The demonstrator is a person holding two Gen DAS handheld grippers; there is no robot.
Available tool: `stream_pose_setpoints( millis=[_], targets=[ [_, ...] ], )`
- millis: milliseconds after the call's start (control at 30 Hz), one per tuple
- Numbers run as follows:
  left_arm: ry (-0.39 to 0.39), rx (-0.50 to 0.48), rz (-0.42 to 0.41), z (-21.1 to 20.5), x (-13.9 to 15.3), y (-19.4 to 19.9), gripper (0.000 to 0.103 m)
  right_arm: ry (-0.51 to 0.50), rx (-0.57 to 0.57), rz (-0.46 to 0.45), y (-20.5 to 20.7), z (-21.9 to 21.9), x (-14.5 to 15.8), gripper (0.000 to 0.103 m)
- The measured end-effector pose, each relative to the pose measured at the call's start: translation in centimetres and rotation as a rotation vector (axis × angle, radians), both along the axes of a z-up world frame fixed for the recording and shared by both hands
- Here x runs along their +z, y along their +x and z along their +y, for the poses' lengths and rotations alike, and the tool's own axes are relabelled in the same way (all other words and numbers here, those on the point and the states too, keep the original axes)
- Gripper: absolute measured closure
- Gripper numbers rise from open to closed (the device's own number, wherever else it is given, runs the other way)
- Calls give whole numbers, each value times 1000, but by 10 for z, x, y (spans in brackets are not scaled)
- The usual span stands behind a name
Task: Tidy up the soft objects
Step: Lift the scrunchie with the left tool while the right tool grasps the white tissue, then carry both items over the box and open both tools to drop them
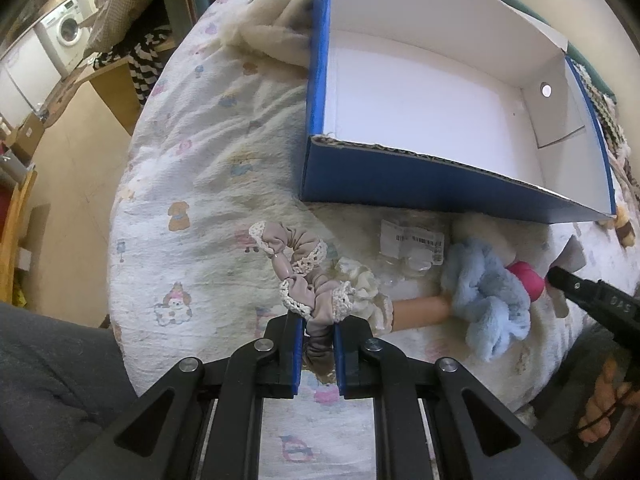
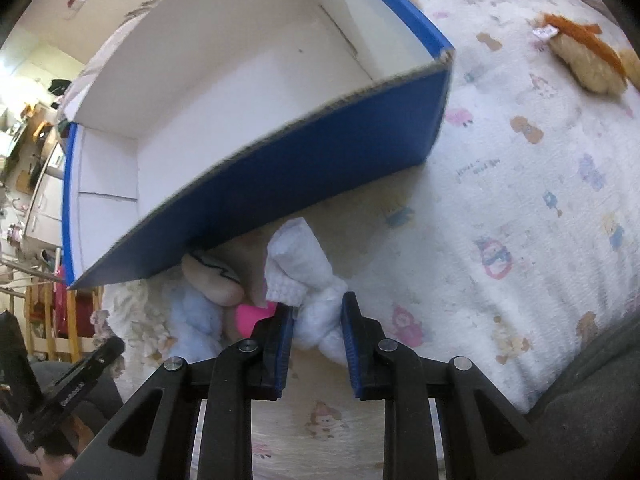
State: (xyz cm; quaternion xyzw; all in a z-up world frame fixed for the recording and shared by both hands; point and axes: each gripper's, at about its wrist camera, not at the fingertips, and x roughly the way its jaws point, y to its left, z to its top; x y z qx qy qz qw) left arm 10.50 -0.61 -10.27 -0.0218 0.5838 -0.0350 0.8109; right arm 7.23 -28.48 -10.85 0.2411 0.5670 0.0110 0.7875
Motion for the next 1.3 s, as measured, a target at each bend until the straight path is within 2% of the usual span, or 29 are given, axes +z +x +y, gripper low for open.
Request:
stream_pose_setpoints(
  millis=[133, 333, 500, 733, 900, 1033, 1200, 1300],
  targets=[
    [11, -12, -3, -3, -2, 0, 91, -19, 36, -25, -4, 0, 5, 78],
    [41, -3, -51, -4, 6, -5, 91, -10, 120, -121, -10, 15, 25, 78],
    [33, 4, -155, -1, 33, -17, 91, -29, 185, -215, -16, 26, 46, 78],
    [34, -9, -269, -1, 72, -16, 91, -21, 186, -350, -21, 31, 91, 78],
    [36, -11, -293, -8, 86, 1, 91, -63, 181, -434, -9, 32, 123, 78],
    [13, -7, -294, -18, 93, 17, 91, -65, 167, -465, 10, 39, 135, 78],
    [10, -25, -324, -35, 105, 34, 91, -88, 188, -511, 26, 40, 137, 78],
    [-15, -12, -301, -41, 106, 45, 91, -91, 198, -525, 40, 35, 128, 78]
  ],
)
